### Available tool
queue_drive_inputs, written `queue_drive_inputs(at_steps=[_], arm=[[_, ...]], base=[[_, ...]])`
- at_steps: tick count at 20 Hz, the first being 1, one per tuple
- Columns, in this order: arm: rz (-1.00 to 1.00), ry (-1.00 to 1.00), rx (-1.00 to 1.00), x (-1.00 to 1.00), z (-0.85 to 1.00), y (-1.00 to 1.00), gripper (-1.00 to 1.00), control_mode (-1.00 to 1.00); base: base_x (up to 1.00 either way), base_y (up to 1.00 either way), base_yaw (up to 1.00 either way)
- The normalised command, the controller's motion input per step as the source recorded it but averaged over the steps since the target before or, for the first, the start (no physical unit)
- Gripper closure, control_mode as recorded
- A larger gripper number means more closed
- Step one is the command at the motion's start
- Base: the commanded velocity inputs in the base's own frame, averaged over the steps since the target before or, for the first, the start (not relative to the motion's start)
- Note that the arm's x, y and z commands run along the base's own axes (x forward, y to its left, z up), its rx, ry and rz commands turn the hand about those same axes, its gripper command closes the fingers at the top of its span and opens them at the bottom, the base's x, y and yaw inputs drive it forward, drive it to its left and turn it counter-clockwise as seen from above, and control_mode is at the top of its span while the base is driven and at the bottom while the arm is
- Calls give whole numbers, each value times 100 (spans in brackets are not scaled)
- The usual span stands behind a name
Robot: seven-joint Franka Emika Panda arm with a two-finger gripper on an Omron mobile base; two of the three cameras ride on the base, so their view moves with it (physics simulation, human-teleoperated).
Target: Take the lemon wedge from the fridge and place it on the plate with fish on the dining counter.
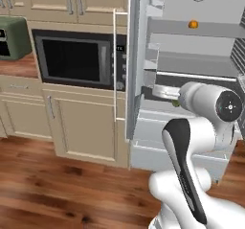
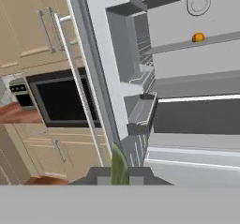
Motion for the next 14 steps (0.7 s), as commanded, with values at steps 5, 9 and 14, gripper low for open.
queue_drive_inputs(at_steps=[5,9,14], arm=[[0,0,0,0,0,0,100,100],[0,0,0,0,0,0,100,100],[0,0,0,0,0,0,100,100]], base=[[-45,-2,68],[-17,0,75],[0,3,86]])
